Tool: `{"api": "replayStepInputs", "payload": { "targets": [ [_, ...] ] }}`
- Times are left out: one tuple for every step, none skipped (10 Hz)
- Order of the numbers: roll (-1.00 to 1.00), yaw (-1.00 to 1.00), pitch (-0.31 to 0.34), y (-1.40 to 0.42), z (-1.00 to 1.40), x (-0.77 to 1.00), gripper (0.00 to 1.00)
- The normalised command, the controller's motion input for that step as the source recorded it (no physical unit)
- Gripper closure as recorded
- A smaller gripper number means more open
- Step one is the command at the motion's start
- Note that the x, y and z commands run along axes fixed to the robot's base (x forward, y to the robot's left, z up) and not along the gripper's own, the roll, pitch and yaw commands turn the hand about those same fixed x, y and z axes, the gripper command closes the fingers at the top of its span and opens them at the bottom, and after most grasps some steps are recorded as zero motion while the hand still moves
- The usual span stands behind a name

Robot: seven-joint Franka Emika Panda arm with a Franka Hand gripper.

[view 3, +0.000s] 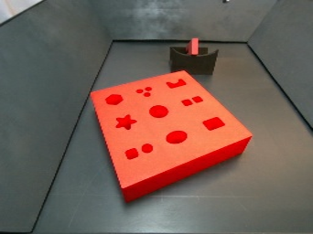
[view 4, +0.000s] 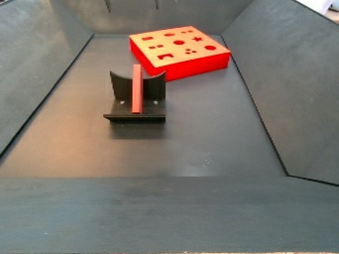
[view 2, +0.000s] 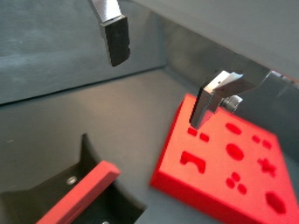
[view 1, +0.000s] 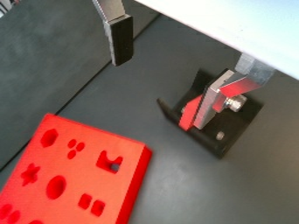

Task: Pick up the double-square object. Move up. Rotate the double-square object. Place the double-square object on the fixture. Regrasp the double-square object. Move to above the board. Insert the double-square object.
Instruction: Regrasp the double-square object.

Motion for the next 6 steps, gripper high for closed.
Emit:
{"api": "replayStepInputs", "payload": {
  "targets": [
    [1.0, 0.02, 0.03, -0.04, 0.02, -0.02, 0.0],
    [1.0, 0.02, 0.026, -0.04, 0.01, -0.03, 0.0],
    [1.0, 0.02, 0.02, -0.02, 0.02, -0.03, 0.0],
    [1.0, 0.02, 0.017, -0.03, 0.02, -0.03, 0.0],
    [1.0, 0.02, 0.01, -0.02, 0.0, -0.02, 0.0],
    [1.0, 0.03, 0.007, -0.02, 0.0, -0.02, 0.0]
  ]
}}
